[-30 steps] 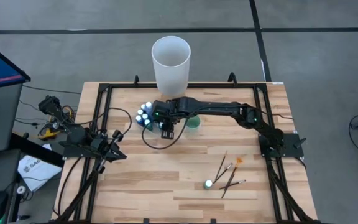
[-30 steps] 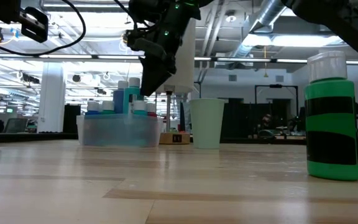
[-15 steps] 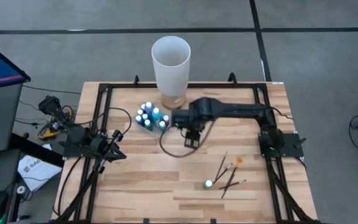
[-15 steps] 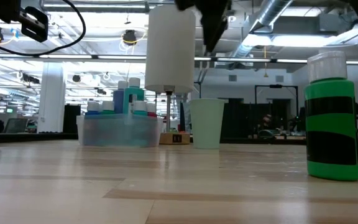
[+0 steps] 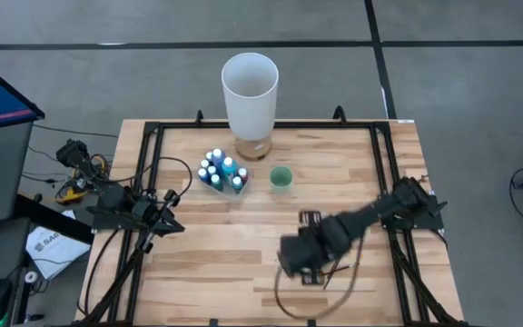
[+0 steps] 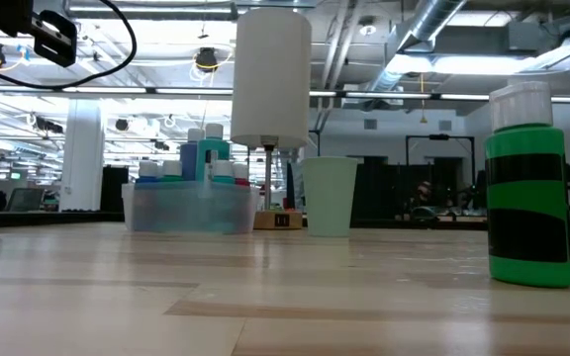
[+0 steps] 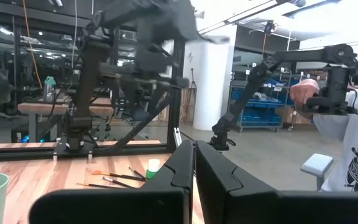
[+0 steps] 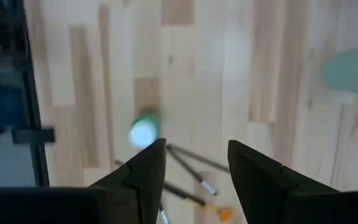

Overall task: Pick & Place Paint Supplies
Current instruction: Put the green paint bottle into the transparent bin

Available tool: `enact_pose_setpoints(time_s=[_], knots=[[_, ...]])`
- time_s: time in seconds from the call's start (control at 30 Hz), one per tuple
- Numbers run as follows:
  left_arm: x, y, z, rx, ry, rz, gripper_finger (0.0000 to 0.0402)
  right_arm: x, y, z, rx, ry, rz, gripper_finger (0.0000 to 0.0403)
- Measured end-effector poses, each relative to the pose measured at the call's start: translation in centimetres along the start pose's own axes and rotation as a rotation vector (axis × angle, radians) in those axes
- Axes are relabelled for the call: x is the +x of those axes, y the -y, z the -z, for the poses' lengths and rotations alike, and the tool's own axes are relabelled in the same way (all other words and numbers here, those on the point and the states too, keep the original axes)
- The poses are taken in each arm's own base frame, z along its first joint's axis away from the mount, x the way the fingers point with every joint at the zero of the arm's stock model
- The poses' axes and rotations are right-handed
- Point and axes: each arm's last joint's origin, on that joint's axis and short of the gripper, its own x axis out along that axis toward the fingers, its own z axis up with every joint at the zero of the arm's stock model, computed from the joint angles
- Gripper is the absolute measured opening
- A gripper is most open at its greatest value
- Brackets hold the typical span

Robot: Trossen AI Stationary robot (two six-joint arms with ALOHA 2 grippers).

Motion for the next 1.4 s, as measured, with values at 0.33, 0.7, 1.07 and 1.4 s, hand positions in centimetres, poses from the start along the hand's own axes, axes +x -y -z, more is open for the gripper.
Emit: enact_pose_setpoints(time_s=[0.33, 0.7, 1.07, 1.4], knots=[[0.0, 0.0, 0.0, 0.001, 0.003, 0.000, 0.0002, 0.7, -4.6, 3.3, -0.010, -0.001, 0.111, 0.0168], [-0.4, -0.1, -1.8, -0.025, 0.098, 0.051, 0.0002, 0.8, -4.2, 3.0, -0.033, -0.006, 0.119, 0.0166], [-1.3, -0.7, -0.7, -0.028, 0.000, 0.051, 0.0002, 0.9, -3.8, 2.5, -0.006, 0.010, 0.110, 0.0169], [-1.2, -1.0, 0.5, -0.065, -0.059, 0.092, 0.0002, 4.2, -4.7, 3.0, 0.020, -0.030, 0.119, 0.0211]])
